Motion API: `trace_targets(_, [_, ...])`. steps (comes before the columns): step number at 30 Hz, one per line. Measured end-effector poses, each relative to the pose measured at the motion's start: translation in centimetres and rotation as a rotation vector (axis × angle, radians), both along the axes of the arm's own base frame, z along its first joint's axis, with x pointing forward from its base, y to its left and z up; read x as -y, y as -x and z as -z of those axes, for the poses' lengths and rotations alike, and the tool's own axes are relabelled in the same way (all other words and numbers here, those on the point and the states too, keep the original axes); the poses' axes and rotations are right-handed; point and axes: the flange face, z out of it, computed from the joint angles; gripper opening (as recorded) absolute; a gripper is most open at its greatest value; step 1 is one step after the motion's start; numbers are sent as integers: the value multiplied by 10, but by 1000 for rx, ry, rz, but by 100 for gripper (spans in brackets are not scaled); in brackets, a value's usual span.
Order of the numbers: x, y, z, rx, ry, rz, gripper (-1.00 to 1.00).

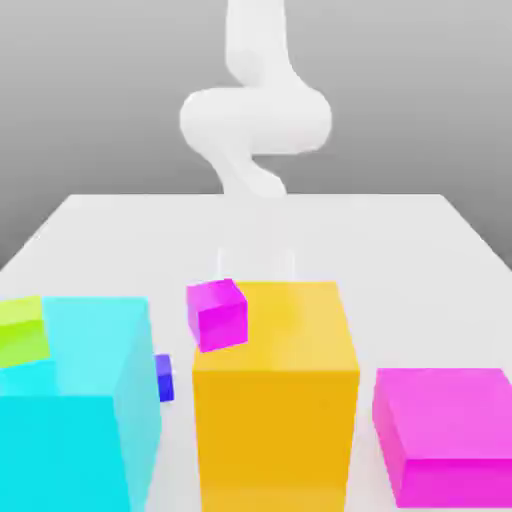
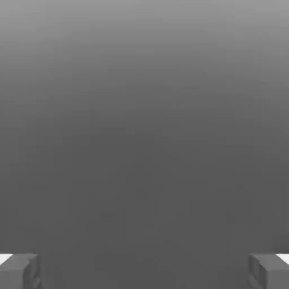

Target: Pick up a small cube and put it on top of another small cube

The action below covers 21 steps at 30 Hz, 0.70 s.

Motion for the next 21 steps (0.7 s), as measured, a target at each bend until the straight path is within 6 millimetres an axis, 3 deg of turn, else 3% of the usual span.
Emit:
trace_targets(5, [78,-43,75,-108,-29,212,0])
trace_targets(10, [168,-49,171,-233,-78,408,0])
trace_targets(13, [219,-33,232,-309,-119,523,0])
trace_targets(16, [263,-5,292,-382,-168,636,0])
trace_targets(19, [298,33,352,-452,-226,746,0])
trace_targets(21, [323,71,390,-495,-276,842,0])
